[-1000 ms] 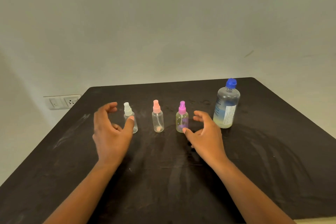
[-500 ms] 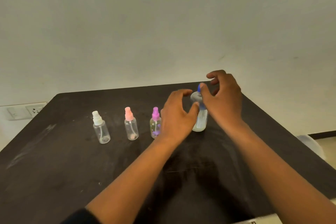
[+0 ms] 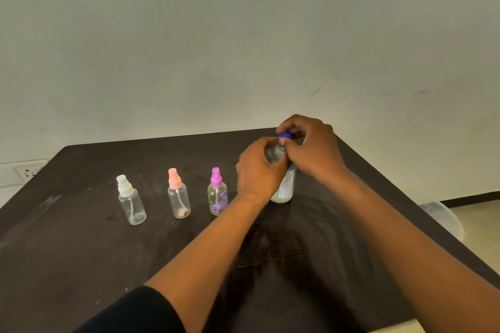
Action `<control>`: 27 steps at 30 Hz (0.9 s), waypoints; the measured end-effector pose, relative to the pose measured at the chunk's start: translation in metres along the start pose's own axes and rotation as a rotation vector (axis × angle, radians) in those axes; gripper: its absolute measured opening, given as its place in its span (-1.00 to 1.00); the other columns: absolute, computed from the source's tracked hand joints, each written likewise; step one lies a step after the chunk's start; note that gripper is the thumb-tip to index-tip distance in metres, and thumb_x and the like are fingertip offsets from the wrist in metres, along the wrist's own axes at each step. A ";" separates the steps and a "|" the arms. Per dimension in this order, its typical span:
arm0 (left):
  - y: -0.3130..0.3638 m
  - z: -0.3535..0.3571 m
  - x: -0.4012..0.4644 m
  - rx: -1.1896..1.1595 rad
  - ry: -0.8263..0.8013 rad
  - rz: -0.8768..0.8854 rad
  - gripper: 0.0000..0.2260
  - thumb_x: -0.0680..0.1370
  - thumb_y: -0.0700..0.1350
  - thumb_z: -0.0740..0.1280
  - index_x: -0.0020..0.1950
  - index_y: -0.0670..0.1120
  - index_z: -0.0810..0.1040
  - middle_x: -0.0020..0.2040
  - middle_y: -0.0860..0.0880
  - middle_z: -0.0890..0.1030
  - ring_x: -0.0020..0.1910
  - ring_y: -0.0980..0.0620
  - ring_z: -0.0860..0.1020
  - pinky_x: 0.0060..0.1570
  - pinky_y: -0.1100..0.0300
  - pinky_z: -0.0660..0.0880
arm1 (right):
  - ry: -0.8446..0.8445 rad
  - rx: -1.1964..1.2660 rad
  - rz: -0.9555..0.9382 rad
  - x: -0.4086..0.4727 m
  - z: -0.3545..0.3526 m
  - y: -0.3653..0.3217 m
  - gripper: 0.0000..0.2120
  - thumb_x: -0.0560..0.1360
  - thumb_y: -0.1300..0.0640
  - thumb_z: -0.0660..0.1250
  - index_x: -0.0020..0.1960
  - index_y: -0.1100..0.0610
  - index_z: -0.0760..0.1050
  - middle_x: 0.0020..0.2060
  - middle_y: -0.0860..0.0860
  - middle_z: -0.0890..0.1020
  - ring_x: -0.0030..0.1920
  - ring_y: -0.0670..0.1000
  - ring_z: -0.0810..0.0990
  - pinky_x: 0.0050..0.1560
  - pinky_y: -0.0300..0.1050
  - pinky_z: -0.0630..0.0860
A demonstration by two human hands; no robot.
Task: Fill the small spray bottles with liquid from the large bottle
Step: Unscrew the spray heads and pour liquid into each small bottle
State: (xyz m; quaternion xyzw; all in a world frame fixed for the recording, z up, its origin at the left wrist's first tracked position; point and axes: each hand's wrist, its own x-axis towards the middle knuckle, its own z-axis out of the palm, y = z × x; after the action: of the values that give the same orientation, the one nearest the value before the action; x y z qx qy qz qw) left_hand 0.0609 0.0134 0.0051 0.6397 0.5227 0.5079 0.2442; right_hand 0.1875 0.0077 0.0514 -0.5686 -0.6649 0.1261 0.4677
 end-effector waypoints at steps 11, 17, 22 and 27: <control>-0.007 0.010 -0.005 -0.082 0.078 -0.015 -0.67 0.48 0.09 0.54 0.22 0.15 0.64 0.03 0.24 0.68 -0.03 0.13 0.66 0.11 0.06 0.59 | 0.039 -0.008 0.004 0.005 0.004 0.001 -0.84 0.45 0.21 0.50 -0.09 -0.01 0.59 -0.18 -0.11 0.69 -0.11 -0.10 0.66 -0.10 -0.12 0.59; -0.011 0.011 -0.006 -0.117 0.081 -0.032 -0.65 0.47 0.09 0.52 0.24 0.13 0.65 0.04 0.20 0.70 0.00 0.13 0.66 0.10 0.03 0.62 | 0.065 0.002 -0.029 0.001 0.011 0.006 -0.84 0.46 0.10 0.53 -0.06 -0.06 0.57 -0.13 -0.14 0.69 -0.04 -0.09 0.66 -0.04 -0.13 0.58; -0.009 0.013 -0.006 -0.141 0.094 -0.039 -0.68 0.50 0.08 0.52 0.24 0.16 0.65 0.02 0.25 0.68 0.00 0.13 0.67 0.07 0.12 0.60 | 0.088 0.047 -0.017 0.002 0.011 0.007 -0.84 0.48 0.18 0.54 -0.08 -0.04 0.62 -0.18 -0.16 0.69 -0.09 -0.14 0.66 -0.07 -0.20 0.55; -0.012 0.014 -0.006 -0.138 0.083 -0.023 -0.65 0.49 0.06 0.54 0.27 0.13 0.65 0.01 0.30 0.63 -0.02 0.45 0.54 0.01 0.45 0.41 | 0.062 0.101 -0.010 0.000 0.008 0.007 -0.83 0.50 0.24 0.48 -0.01 -0.02 0.64 -0.10 -0.16 0.72 0.00 -0.17 0.68 0.04 -0.14 0.65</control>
State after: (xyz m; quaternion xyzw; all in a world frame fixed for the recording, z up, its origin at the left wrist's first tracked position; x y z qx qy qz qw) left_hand 0.0688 0.0151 -0.0119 0.5937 0.5034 0.5659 0.2718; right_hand 0.1862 0.0129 0.0424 -0.5443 -0.6458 0.1393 0.5170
